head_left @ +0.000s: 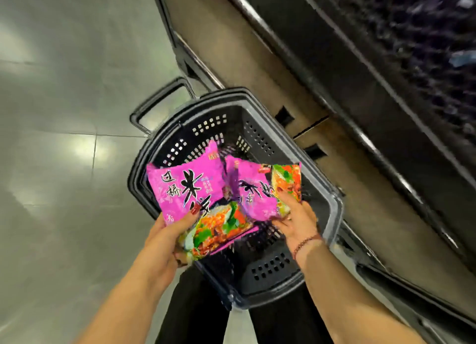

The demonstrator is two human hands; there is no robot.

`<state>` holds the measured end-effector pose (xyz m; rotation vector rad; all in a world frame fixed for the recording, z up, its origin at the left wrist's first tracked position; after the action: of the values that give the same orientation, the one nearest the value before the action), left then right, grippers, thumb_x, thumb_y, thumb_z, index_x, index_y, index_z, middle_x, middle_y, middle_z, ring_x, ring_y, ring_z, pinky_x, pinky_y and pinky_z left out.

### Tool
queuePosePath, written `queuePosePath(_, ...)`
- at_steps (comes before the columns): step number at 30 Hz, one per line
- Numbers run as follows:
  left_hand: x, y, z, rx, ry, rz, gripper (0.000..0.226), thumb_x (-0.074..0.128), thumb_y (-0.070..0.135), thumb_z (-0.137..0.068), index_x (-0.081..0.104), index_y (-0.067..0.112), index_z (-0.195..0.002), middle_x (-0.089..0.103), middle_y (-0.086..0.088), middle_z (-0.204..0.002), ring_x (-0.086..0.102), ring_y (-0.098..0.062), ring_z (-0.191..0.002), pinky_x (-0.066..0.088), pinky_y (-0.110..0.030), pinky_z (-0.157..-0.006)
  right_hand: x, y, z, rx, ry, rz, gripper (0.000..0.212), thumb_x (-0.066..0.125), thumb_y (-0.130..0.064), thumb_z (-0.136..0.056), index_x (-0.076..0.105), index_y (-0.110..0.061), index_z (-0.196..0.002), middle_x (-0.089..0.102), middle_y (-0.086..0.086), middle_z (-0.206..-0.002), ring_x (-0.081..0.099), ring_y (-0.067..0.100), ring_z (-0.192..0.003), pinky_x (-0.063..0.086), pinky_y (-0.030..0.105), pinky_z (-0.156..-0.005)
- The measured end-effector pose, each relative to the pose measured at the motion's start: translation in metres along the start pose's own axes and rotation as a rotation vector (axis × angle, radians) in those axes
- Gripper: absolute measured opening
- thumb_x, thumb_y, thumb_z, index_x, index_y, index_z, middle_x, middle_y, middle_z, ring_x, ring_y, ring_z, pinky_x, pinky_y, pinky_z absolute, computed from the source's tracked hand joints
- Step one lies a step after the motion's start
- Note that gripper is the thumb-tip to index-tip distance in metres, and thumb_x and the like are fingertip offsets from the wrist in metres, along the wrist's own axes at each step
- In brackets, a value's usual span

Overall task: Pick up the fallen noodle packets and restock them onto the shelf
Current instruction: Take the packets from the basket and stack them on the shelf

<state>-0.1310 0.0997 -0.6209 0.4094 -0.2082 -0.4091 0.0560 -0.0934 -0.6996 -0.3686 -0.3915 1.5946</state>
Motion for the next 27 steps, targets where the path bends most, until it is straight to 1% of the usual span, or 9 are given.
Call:
queuePosePath(4,0.002,0.012,0.081,-0.044,-0.041,0.052,0.048,0.076,0.017,-0.061,0.064,0.006,-0.107,0.074,-0.008,-0.079,0.071,-0.019,-0.060,0.059,-0.034,-0.054,0.013,-0.029,0.093,0.030,-0.092,-0.105,0.089,0.094,-0.031,-0.039,0.055,-0.024,-0.118,0.059,0.015,-0.120,0.064,0.027,-0.090,0.056,0.038,-0.060)
queuePosePath(7,0.011,0.027,0.131,-0.055,-0.120,0.127,0.034,0.069,0.019,-0.066,0.069,0.008,-0.098,0.075,-0.010,-0.083,0.072,-0.021,-0.064,0.059,-0.037,-0.052,0.028,-0.049,0.164,-0.005,-0.192,-0.111,0.047,0.082,-0.016,-0.060,0.065,-0.011,-0.103,0.066,0.013,-0.097,0.064,0.023,-0.075,0.055,0.032,-0.061)
queuePosePath(12,0.024,0.055,0.191,-0.076,-0.241,0.269,0.052,0.086,0.014,-0.046,0.068,0.005,-0.094,0.074,-0.017,-0.086,0.073,-0.027,-0.067,0.059,-0.046,-0.057,0.041,-0.073,0.258,-0.148,-0.328,-0.081,0.048,0.086,-0.017,-0.050,0.062,-0.012,-0.092,0.061,0.002,-0.072,0.055,0.013,-0.055,0.035,0.019,-0.038)
queuePosePath(14,0.025,0.066,0.204,-0.056,-0.295,0.268,0.065,0.093,0.015,-0.032,0.072,0.005,-0.092,0.073,-0.018,-0.089,0.073,-0.028,-0.069,0.059,-0.048,-0.059,0.041,-0.083,0.289,-0.204,-0.389,-0.138,0.026,0.078,-0.001,-0.068,0.063,-0.008,-0.088,0.068,0.001,-0.071,0.064,0.012,-0.059,0.047,0.020,-0.046)
queuePosePath(17,0.032,0.088,0.226,0.005,-0.393,0.244,0.064,0.098,0.022,-0.006,0.078,0.010,-0.067,0.074,-0.013,-0.078,0.072,-0.025,-0.063,0.058,-0.045,-0.055,0.041,-0.095,0.323,-0.326,-0.391,-0.074,0.053,0.079,-0.004,-0.063,0.062,-0.010,-0.113,0.073,0.007,-0.103,0.070,0.021,-0.094,0.056,0.032,-0.080)
queuePosePath(20,0.041,0.108,0.247,0.060,-0.465,0.228,0.011,0.081,0.023,-0.063,0.078,0.013,-0.063,0.074,-0.010,-0.074,0.072,-0.024,-0.060,0.058,-0.041,-0.052,0.035,-0.100,0.339,-0.349,-0.337,-0.044,0.072,0.086,-0.006,-0.058,0.056,-0.012,-0.123,0.073,0.006,-0.106,0.068,0.024,-0.101,0.052,0.041,-0.094)
queuePosePath(21,0.045,0.114,0.248,0.079,-0.471,0.233,0.019,0.066,0.021,-0.074,0.078,0.012,-0.062,0.073,-0.011,-0.073,0.071,-0.024,-0.060,0.059,-0.041,-0.051,0.034,-0.103,0.344,-0.344,-0.349,-0.052,0.073,0.088,-0.011,-0.055,0.056,-0.011,-0.121,0.073,0.006,-0.105,0.068,0.024,-0.098,0.052,0.042,-0.091)
queuePosePath(25,0.061,0.129,0.252,0.084,-0.500,0.161,0.038,0.052,0.019,-0.090,0.078,0.008,-0.064,0.073,-0.014,-0.073,0.071,-0.027,-0.060,0.059,-0.041,-0.050,0.019,-0.132,0.359,-0.345,-0.402,-0.102,0.062,0.090,-0.029,-0.060,0.065,-0.003,-0.111,0.071,0.016,-0.104,0.063,0.029,-0.090,0.046,0.040,-0.078)
queuePosePath(27,0.078,0.138,0.260,0.080,-0.588,0.073,0.020,0.078,0.026,-0.073,0.078,0.008,-0.066,0.073,-0.015,-0.074,0.071,-0.028,-0.061,0.060,-0.042,-0.052,0.005,-0.155,0.365,-0.393,-0.414,-0.037,0.036,0.086,-0.023,-0.062,0.074,-0.006,-0.092,0.072,0.017,-0.093,0.066,0.025,-0.081,0.050,0.037,-0.076)
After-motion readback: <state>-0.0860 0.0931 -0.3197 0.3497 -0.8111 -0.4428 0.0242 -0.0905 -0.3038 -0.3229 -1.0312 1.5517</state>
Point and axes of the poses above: each hand's wrist, its own z-axis away from the middle knuckle, its own x-axis out of the palm, y = z × x, the point moved 9 cm from there along -z, towards the middle knuckle
